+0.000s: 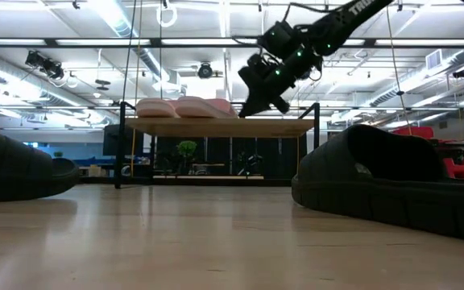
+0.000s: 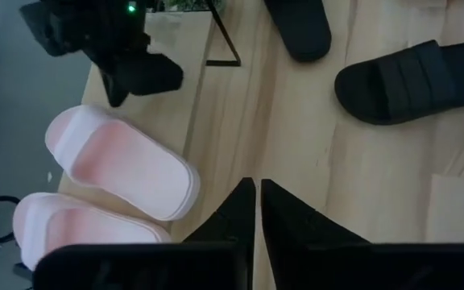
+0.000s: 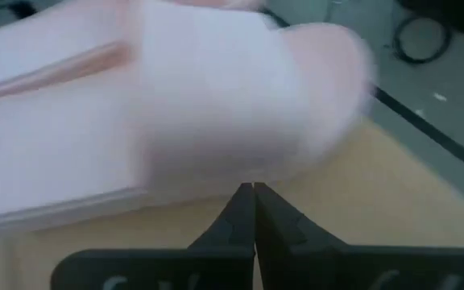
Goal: Pick and place slides into the shelf
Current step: Put the pink slipper on the shelf
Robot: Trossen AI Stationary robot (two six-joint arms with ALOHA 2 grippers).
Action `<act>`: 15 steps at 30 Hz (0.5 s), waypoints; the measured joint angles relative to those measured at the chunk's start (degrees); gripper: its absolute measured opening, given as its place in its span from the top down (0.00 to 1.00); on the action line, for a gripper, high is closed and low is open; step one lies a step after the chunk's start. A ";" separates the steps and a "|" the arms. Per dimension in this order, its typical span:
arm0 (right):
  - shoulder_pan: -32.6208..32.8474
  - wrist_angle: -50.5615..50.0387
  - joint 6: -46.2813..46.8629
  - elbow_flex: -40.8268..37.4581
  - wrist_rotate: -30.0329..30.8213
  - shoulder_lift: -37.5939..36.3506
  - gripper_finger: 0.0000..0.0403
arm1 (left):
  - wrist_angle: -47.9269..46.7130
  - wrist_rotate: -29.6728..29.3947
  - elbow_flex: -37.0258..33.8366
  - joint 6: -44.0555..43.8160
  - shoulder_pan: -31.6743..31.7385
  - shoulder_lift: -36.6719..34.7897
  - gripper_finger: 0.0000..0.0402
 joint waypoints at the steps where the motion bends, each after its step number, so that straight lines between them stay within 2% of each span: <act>1: -0.63 0.33 0.10 0.00 0.03 0.34 1.00 | -0.01 -0.01 0.00 0.23 0.26 0.00 0.93; 9: -2.62 5.03 1.11 0.00 -0.09 2.42 1.00 | 0.03 -0.01 0.00 0.45 0.86 0.01 0.98; 15: -1.82 12.98 3.80 0.00 -0.50 6.04 1.00 | 0.09 -0.03 0.00 0.43 0.97 0.01 0.97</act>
